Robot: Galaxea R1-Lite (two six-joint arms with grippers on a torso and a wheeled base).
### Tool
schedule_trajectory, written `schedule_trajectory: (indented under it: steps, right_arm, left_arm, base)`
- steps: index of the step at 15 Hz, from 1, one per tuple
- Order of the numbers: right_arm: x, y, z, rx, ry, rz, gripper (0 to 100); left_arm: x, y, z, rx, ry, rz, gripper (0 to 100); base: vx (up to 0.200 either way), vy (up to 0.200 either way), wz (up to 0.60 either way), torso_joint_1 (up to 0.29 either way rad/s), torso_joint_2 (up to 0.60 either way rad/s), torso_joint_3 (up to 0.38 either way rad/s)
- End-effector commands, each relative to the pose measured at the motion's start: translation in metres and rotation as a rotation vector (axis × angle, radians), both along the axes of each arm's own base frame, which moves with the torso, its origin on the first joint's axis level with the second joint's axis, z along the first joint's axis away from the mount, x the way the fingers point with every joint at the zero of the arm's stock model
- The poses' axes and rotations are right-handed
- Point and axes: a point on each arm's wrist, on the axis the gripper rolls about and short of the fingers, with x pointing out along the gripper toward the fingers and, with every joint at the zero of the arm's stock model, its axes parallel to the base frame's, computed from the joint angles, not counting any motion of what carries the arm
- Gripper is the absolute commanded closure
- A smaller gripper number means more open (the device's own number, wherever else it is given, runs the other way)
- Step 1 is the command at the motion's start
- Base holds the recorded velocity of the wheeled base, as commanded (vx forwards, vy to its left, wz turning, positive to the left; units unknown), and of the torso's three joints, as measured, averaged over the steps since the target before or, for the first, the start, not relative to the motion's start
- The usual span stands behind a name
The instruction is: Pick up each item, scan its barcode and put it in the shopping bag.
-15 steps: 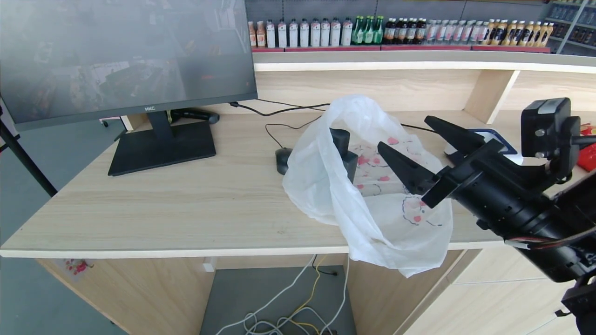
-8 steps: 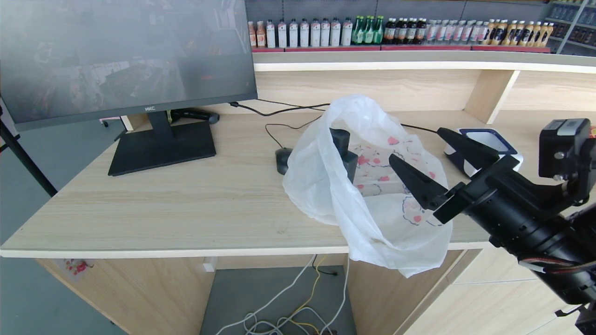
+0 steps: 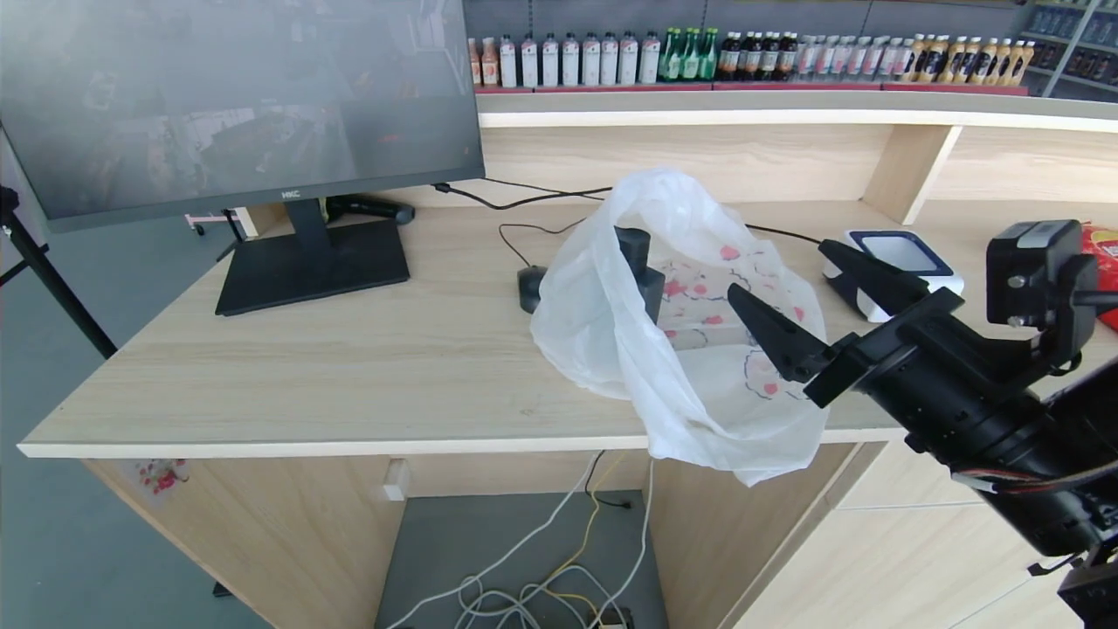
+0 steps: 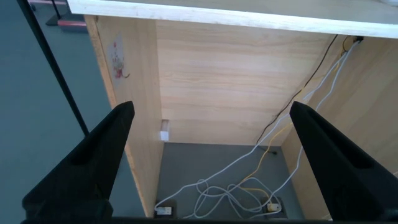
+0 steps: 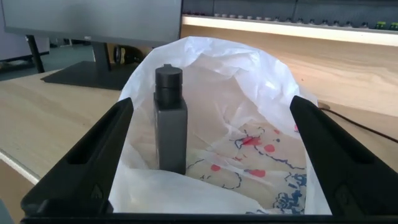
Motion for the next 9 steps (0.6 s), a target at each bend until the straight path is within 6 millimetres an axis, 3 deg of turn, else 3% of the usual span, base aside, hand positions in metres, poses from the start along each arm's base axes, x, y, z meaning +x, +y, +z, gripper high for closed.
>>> schedule_trajectory:
  steps: [1, 5, 9]
  right_arm:
    - [0.0074, 0.0027, -0.0026, -0.002, 0.009, -0.006, 0]
    - [0.0089, 0.0031, -0.0046, -0.005, 0.017, -0.007, 0]
    - [0.0097, 0.003, -0.0094, -0.014, 0.034, -0.009, 0]
  left_arm:
    - [0.0, 0.0, 0.0, 0.005, 0.0, -0.001, 0]
    - [0.0, 0.0, -0.0001, 0.023, 0.001, -0.001, 0]
    - [0.0, 0.0, -0.0003, 0.018, 0.003, 0.001, 0]
  base:
    - [0.0, 0.0, 0.0, 0.0, 0.0, 0.0]
    - [0.0, 0.0, 0.0, 0.0, 0.0, 0.0]
    - [0.0, -0.2, 0.0, 0.002, 0.0, 0.004]
